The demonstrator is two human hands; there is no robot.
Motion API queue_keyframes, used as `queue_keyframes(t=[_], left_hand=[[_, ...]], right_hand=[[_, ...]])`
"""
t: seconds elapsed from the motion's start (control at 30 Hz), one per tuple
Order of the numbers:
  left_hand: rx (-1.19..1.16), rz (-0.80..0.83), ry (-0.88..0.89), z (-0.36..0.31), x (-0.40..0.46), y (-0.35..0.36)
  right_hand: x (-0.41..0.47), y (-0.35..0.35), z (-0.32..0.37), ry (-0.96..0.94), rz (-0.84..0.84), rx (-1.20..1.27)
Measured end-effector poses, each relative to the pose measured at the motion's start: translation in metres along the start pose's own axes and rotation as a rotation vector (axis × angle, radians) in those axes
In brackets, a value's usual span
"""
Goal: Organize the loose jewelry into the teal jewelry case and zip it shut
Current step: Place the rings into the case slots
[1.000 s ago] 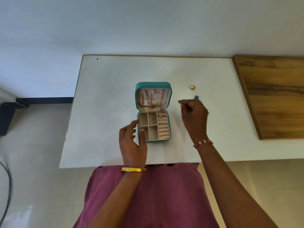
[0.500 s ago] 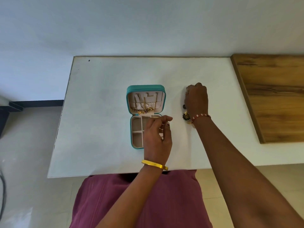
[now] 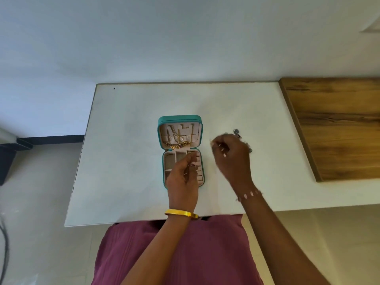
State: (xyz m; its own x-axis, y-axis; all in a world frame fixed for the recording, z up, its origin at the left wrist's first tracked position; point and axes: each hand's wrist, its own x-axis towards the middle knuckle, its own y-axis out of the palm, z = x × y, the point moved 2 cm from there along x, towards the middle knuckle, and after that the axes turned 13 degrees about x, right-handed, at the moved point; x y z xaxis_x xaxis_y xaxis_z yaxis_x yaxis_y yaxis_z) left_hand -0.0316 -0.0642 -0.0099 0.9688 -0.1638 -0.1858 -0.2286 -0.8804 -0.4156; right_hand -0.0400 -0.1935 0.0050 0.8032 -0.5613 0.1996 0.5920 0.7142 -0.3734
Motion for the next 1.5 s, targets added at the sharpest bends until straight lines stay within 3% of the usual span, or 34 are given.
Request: queue_keyframes(t=[0.1,0.23,0.7,0.77,0.87,0.97,1.2,1.5], left_hand=[[0.006,0.039,-0.002,0.008,-0.009,-0.013],[-0.021,0.077,-0.047,0.012,-0.022,-0.024],[-0.133,-0.015,-0.136,0.008,-0.018,-0.028],[-0.050,-0.039,-0.096,0.012,-0.017,-0.029],[0.170,-0.144,0.106,0.019,-0.018,-0.036],[0.300,-0.203,0.207,0.029,-0.019,-0.043],[0.421,-0.118,0.140,0.041,-0.016,-0.035],[0.424,-0.102,0.128,0.043,-0.014,-0.036]], right_hand=[[-0.041,0.001,0.022,0.140,0.142,0.168],[-0.069,0.006,0.033,0.252,0.244,0.202],[-0.072,0.013,0.032,0.278,0.075,0.253],[-0.066,0.013,0.030,0.267,0.087,0.216],[-0.051,0.014,0.022,0.247,0.097,0.145],[-0.038,0.018,0.011,0.150,0.124,-0.059],[-0.027,0.030,0.003,-0.195,0.214,-0.564],[-0.026,0.041,0.007,-0.296,0.347,-0.747]])
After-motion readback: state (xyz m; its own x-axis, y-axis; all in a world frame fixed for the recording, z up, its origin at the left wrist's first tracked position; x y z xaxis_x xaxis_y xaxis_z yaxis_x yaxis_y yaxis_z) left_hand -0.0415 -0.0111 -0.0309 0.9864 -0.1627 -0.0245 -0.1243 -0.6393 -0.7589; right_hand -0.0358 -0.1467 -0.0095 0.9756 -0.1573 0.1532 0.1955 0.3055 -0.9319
